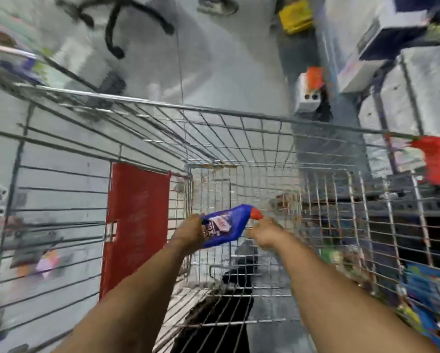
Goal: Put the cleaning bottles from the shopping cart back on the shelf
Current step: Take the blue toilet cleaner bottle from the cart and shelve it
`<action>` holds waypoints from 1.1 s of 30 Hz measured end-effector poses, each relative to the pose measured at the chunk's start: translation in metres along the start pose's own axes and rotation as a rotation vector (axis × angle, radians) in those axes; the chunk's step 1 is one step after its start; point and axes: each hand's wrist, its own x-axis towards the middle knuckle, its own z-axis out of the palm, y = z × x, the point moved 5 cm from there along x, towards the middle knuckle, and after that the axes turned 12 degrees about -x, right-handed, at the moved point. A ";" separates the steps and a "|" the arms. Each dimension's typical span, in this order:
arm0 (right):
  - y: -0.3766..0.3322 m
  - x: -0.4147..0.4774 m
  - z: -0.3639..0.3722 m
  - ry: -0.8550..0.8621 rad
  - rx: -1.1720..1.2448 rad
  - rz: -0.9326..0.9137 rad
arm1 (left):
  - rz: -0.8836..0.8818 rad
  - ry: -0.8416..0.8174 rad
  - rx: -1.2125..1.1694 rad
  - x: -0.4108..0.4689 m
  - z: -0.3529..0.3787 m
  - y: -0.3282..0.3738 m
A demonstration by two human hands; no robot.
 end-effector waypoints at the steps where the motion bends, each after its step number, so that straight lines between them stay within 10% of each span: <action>1: -0.001 0.011 0.013 -0.007 0.163 0.041 | 0.040 -0.024 0.040 0.008 0.000 -0.001; 8: 0.006 0.048 0.059 0.201 0.580 0.238 | 0.128 -0.248 0.249 0.061 0.005 -0.004; 19: 0.018 0.025 0.017 0.283 0.464 0.044 | 0.095 -0.325 0.104 0.043 0.009 0.013; 33: 0.083 -0.255 -0.118 0.956 0.750 -0.420 | 0.755 -0.327 -0.194 -0.152 0.013 0.231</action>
